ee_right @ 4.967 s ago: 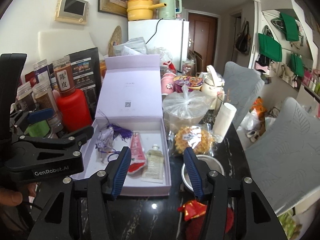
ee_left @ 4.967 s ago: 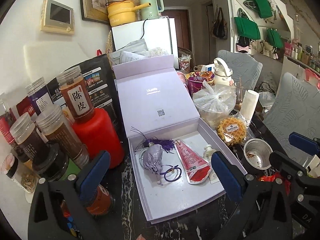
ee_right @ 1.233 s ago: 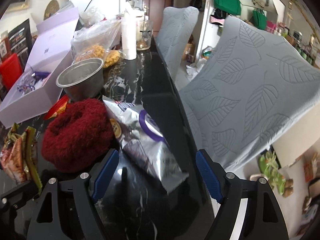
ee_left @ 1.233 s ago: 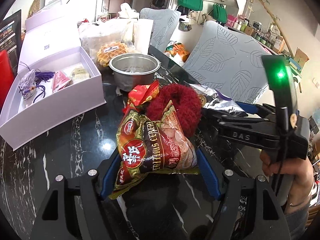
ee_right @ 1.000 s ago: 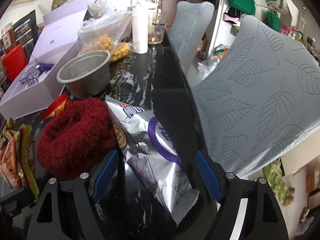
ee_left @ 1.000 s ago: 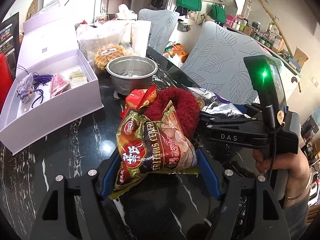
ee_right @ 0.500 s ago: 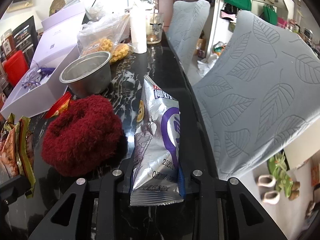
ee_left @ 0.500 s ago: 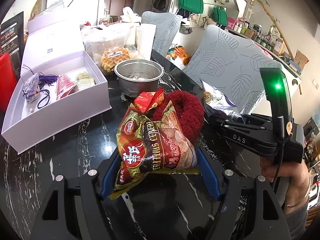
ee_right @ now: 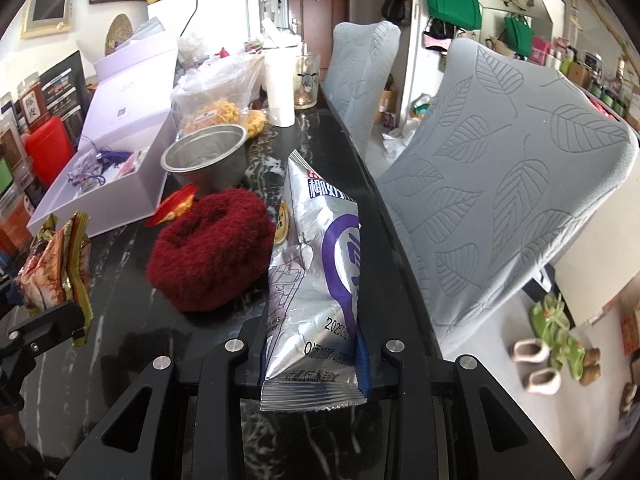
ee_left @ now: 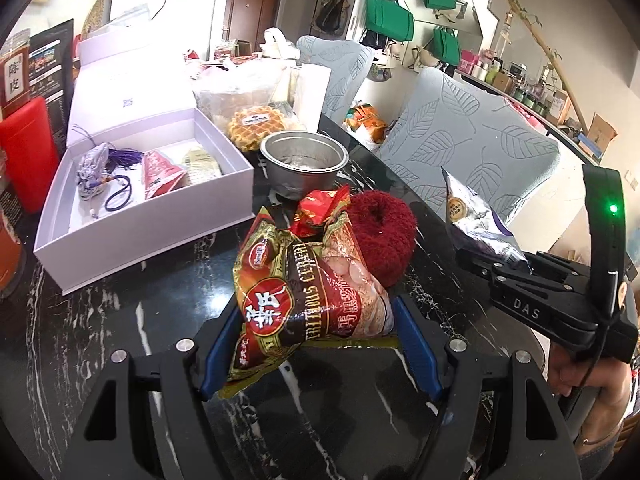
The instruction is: Organize soft objects
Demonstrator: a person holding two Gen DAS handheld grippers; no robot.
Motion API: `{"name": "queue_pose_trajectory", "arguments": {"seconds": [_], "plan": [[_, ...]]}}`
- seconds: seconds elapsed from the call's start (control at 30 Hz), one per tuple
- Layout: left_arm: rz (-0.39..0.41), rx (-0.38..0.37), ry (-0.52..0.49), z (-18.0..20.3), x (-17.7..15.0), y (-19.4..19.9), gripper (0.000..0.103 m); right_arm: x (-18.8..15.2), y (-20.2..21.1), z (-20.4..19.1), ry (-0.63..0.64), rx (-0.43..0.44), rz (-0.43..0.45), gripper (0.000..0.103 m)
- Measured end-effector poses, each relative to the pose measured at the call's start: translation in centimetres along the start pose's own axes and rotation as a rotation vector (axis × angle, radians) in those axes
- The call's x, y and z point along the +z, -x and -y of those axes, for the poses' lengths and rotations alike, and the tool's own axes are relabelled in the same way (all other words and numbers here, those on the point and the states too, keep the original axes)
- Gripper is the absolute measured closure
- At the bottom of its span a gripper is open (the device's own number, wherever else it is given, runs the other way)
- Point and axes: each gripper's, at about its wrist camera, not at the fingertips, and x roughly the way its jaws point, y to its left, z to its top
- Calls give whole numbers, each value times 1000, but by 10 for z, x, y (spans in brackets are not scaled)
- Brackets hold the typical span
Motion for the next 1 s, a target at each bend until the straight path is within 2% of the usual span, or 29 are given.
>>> {"name": "queue_pose_trajectory", "arguments": {"seconds": [0.4,1.0], "plan": [[38,62,43,-32,-9,32,30,-10,30,-41,37,78,45,72],[85,167,155,-92,-32,77,30,-22,49,-119,126,224,70,72]]}}
